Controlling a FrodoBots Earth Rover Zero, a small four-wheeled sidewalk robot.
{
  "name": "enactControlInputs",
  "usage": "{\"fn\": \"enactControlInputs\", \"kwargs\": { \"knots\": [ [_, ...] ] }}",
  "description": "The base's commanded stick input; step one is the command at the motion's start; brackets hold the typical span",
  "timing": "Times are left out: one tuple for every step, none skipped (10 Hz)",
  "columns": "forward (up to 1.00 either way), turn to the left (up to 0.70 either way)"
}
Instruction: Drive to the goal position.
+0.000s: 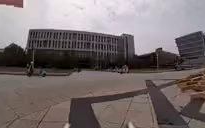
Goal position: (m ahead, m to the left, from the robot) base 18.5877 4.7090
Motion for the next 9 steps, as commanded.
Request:
{"fn": "enactControlInputs", "kwargs": {
  "knots": [
    [0.50, 0.00],
    [0.50, 0.00],
    [0.50, 0.00],
    [0.50, 0.00],
    [0.50, 0.00],
    [0.50, 0.00],
    [0.50, 0.00],
    [0.50, 0.00],
    [0.50, 0.00]
  ]
}}
